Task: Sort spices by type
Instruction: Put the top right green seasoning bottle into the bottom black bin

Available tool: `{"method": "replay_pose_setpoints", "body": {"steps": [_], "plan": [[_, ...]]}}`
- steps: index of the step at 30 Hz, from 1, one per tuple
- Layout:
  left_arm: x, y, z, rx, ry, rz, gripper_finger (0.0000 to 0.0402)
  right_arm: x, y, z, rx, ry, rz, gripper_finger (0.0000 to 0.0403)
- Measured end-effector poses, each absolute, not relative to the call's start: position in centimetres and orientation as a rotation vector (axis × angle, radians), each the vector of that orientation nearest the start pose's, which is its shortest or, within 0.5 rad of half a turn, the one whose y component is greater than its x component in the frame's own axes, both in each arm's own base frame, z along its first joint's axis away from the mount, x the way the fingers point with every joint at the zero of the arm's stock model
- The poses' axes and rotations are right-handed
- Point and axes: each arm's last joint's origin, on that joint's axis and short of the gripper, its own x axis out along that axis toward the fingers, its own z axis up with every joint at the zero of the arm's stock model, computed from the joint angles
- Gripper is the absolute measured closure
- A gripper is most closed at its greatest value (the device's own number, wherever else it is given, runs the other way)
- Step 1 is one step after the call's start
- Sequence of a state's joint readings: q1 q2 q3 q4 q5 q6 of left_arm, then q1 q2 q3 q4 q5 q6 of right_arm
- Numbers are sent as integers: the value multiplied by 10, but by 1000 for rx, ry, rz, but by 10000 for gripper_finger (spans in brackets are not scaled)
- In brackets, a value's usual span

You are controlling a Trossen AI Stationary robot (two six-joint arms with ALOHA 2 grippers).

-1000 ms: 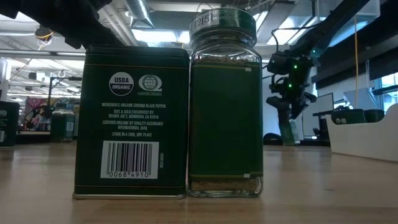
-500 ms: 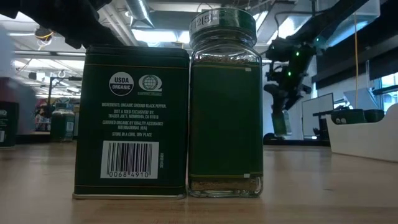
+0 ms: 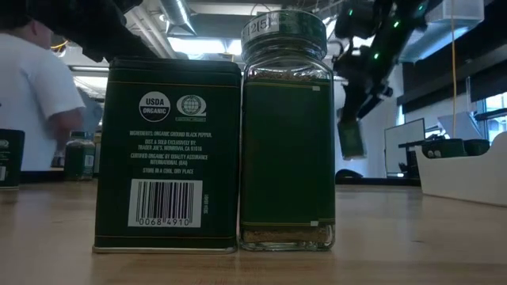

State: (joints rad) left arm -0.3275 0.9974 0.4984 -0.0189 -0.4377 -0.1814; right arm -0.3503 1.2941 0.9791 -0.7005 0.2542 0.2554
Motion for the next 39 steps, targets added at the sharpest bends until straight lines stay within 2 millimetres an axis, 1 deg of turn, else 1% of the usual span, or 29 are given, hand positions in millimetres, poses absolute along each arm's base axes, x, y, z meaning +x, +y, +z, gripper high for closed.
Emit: {"method": "replay_pose_setpoints", "body": {"steps": [6, 10, 18, 23, 28, 33, 39], "plan": [[195, -53, 214, 37, 469, 145, 155, 232, -44, 270, 284, 898, -614, 192], [196, -54, 215, 37, 465, 145, 155, 227, -14, 276, 332, 878, -540, 192], [196, -53, 214, 47, 470, 143, 155, 207, 45, 284, 520, 865, -437, 192], [196, -53, 214, 50, 469, 142, 155, 196, 79, 285, 630, 884, -358, 192], [196, -53, 214, 65, 470, 139, 155, 180, 112, 285, 768, 912, -305, 192], [196, -53, 214, 93, 472, 132, 155, 161, 141, 288, 874, 879, -273, 192], [196, -53, 215, 96, 470, 131, 155, 140, 161, 288, 1012, 882, -278, 192]]}}
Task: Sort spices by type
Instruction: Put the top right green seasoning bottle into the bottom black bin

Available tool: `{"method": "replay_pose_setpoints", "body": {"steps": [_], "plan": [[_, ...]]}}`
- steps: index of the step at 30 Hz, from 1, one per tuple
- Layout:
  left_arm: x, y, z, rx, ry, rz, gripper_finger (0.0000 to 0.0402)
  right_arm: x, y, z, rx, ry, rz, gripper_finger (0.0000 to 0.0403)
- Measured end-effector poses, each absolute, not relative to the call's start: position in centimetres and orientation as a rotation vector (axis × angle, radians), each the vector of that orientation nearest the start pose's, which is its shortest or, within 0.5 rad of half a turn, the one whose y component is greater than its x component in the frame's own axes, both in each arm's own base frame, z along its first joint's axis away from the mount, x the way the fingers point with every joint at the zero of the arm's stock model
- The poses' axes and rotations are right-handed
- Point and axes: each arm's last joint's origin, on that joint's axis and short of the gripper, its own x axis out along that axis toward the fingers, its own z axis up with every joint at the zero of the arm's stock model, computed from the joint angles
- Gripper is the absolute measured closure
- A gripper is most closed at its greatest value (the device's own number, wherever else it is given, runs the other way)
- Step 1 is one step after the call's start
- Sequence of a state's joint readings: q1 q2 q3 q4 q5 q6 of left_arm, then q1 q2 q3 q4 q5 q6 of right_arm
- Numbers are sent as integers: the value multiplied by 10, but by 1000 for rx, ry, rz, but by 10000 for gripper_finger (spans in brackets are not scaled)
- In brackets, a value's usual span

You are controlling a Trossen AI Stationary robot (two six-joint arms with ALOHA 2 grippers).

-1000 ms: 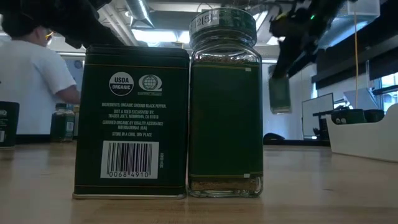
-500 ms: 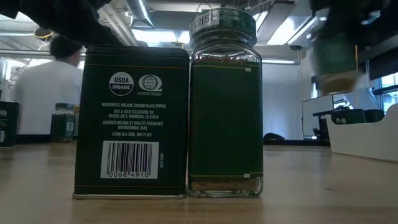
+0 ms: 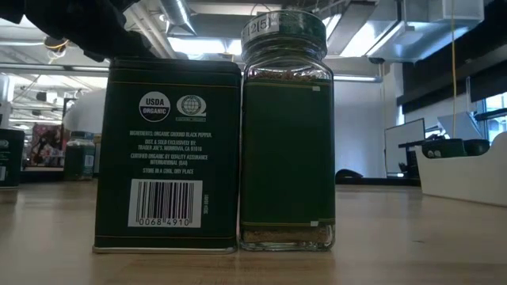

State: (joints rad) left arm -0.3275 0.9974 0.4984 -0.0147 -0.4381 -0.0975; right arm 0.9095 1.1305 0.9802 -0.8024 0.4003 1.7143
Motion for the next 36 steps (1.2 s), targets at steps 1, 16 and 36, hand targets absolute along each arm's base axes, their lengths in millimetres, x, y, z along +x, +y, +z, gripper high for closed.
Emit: {"method": "replay_pose_setpoints", "body": {"steps": [1, 16, 36], "plan": [[196, -53, 215, 97, 470, 131, 155, 137, 164, 288, 1038, 886, -281, 192], [196, -53, 215, 123, 469, 125, 155, 100, 189, 259, 1089, 1124, -552, 192], [196, -53, 215, 119, 468, 127, 155, 107, 196, 230, 858, 1009, -718, 191]]}}
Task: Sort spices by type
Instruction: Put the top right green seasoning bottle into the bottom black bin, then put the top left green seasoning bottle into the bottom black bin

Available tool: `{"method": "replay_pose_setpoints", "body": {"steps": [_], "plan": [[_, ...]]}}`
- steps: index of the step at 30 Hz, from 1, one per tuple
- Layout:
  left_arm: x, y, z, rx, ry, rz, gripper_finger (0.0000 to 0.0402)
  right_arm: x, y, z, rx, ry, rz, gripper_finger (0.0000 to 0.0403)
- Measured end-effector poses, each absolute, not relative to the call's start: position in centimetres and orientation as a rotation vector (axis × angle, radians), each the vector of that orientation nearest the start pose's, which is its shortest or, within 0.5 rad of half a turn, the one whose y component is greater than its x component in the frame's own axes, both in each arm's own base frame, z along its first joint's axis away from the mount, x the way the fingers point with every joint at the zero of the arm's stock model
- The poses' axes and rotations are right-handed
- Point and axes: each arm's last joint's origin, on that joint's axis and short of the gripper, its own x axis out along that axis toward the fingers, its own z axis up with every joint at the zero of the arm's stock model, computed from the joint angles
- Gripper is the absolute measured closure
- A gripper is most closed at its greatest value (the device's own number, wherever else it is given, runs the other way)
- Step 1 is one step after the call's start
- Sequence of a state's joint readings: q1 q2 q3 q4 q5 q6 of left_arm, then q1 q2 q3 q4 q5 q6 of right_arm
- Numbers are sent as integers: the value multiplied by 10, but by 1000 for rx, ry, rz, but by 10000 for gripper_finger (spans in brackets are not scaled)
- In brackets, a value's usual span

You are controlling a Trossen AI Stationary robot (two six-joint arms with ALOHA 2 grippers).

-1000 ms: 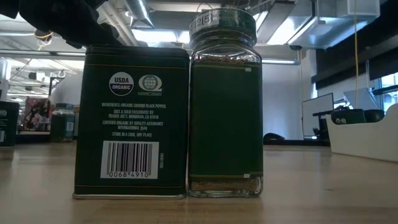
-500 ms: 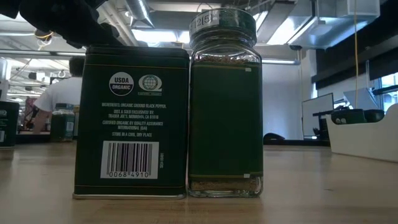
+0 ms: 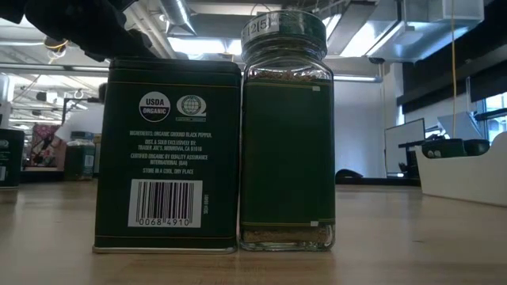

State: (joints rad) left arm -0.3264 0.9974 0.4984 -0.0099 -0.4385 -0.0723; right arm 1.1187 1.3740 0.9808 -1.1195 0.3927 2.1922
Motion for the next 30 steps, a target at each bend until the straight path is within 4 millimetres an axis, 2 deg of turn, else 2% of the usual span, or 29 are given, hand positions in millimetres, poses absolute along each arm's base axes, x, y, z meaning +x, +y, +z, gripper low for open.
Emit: {"method": "replay_pose_setpoints", "body": {"steps": [4, 17, 23, 30], "plan": [[196, -53, 215, 119, 468, 127, 155, 108, 198, 227, 843, 1010, -725, 185], [196, -53, 215, 116, 468, 127, 155, 111, 203, 220, 791, 1008, -705, 119], [196, -53, 215, 116, 468, 127, 155, 104, 194, 234, 850, 1117, -682, 114], [196, -53, 215, 123, 468, 126, 155, 97, 181, 257, 973, 1124, -596, 114]]}}
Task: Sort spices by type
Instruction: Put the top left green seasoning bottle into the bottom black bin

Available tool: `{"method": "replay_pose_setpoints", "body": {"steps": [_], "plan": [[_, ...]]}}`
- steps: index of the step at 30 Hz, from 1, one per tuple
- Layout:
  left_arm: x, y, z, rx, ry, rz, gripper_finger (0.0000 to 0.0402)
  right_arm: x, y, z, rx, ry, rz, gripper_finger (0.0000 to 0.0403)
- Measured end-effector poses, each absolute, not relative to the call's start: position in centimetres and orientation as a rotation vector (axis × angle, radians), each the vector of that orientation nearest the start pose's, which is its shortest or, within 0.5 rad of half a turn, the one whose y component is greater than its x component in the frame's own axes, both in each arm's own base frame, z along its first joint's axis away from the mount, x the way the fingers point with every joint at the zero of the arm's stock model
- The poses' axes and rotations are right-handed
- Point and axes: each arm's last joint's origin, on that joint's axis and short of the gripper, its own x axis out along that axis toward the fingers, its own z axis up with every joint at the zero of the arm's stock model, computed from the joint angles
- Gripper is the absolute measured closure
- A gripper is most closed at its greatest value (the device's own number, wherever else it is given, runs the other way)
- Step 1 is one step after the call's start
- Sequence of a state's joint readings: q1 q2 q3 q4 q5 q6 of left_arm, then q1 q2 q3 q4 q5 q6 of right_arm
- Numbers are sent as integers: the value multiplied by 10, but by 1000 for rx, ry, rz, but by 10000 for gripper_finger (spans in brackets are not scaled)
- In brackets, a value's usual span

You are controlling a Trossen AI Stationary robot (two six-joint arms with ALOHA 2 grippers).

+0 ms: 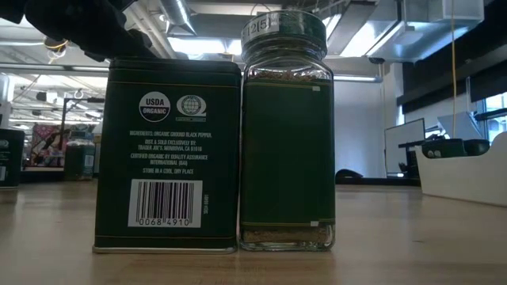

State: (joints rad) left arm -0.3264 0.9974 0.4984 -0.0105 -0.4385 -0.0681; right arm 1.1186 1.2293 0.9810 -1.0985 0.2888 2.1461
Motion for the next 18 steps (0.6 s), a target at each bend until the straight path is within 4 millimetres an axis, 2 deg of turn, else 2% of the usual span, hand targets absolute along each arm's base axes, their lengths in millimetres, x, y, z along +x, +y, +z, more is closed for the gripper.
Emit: {"method": "replay_pose_setpoints", "body": {"steps": [4, 8, 12, 18], "plan": [[196, -53, 215, 124, 470, 126, 155, 94, 168, 271, 1051, 1050, -553, 114], [196, -53, 214, 126, 475, 126, 155, 97, 153, 284, 1004, 860, -470, 114], [196, -53, 215, 118, 472, 127, 155, 112, 141, 291, 857, 672, -439, 113], [196, -53, 215, 117, 471, 127, 155, 145, 127, 292, 558, 597, -447, 113]]}}
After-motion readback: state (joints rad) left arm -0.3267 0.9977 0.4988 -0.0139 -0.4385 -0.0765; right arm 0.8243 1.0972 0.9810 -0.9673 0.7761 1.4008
